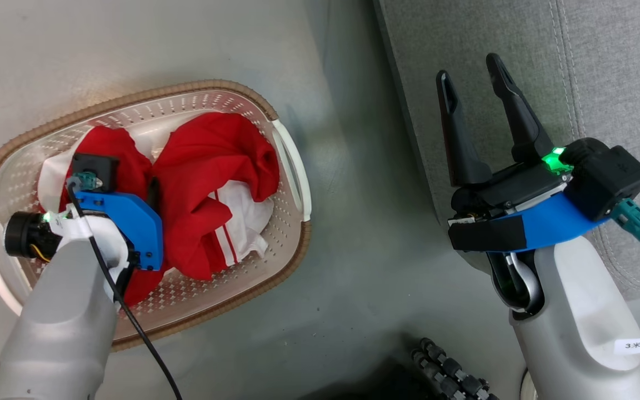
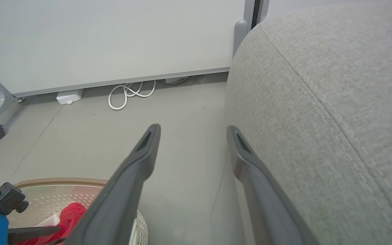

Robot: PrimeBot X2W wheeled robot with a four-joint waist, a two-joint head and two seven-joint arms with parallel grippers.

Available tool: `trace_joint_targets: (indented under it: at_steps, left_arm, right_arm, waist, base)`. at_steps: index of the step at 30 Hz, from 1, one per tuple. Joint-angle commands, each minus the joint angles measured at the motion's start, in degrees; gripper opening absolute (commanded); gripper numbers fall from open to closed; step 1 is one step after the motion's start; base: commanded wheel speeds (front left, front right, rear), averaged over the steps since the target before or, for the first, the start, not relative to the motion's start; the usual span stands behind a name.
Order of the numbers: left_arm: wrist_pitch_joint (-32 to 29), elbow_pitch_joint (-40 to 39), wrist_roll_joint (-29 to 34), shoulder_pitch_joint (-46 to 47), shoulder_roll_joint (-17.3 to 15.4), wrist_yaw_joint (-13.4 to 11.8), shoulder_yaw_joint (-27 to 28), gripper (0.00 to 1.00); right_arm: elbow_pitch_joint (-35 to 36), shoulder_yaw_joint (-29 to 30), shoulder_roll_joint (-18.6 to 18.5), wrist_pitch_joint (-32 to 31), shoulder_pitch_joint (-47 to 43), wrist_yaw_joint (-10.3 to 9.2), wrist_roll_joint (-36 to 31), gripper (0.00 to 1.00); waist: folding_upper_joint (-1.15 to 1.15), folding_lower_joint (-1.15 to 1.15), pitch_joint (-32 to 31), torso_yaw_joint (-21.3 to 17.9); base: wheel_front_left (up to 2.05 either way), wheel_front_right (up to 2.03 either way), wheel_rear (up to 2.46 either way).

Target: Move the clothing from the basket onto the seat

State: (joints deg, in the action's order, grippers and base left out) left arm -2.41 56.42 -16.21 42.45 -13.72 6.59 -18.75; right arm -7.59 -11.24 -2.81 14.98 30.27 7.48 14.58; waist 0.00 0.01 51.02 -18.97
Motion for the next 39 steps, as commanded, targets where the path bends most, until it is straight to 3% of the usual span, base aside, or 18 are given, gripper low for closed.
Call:
trace_joint_targets:
  at_steps: [1, 13, 14, 16, 30, 39]
  left_arm:
    - [-0.8, 0.5, -0.3, 1.4, -0.4, -0.6, 0.4, 1.0]
    - [-7.2, 4.8, -0.7, 3.5, -0.1, -4.8, -0.1, 1.0]
    - [-7.2, 4.9, -0.7, 3.6, -0.1, -5.0, -0.2, 0.64]
    - [-7.0, 5.0, -0.8, 3.7, -0.2, -4.7, -0.4, 0.0]
    - [-5.6, 5.9, -2.5, 3.4, 0.3, -4.1, -0.6, 0.0]
    - [-3.4, 8.1, -3.9, 0.6, 2.7, -3.5, -0.9, 0.0]
  right_arm:
    - [0.6, -0.2, -0.1, 0.3, 0.2, 0.03, 0.5, 1.0]
    - [1.5, -0.6, -0.1, 0.3, -0.3, 0.03, 1.1, 1.0]
    - [1.6, -0.6, -0.1, 0.3, -0.3, 0.03, 1.2, 1.0]
    - [1.6, -0.6, -0.1, 0.3, -0.3, 0.03, 1.2, 1.0]
    - [0.7, -0.7, -0.1, 0.3, 0.3, 0.03, 0.5, 1.0]
    - [-3.4, -0.8, -0.2, 0.3, -1.0, 0.03, -2.6, 1.0]
  waist:
    - [0.0, -0.01, 0.6, -0.7]
    - [0.0, -0.01, 1.9, -1.5]
    - [0.0, -0.01, 2.0, -1.5]
    - [0.0, -0.01, 2.0, -1.4]
    - [0.0, -0.01, 0.8, -0.7]
    - [0.0, -0.01, -8.1, 1.5]
  base:
    - [0.0, 0.0, 0.0]
    - [0.0, 0.0, 0.0]
    - [0.0, 0.0, 0.0]
    - [0.0, 0.0, 0.0]
    - [0.0, 0.0, 0.0]
    - [0.0, 0.0, 0.0]
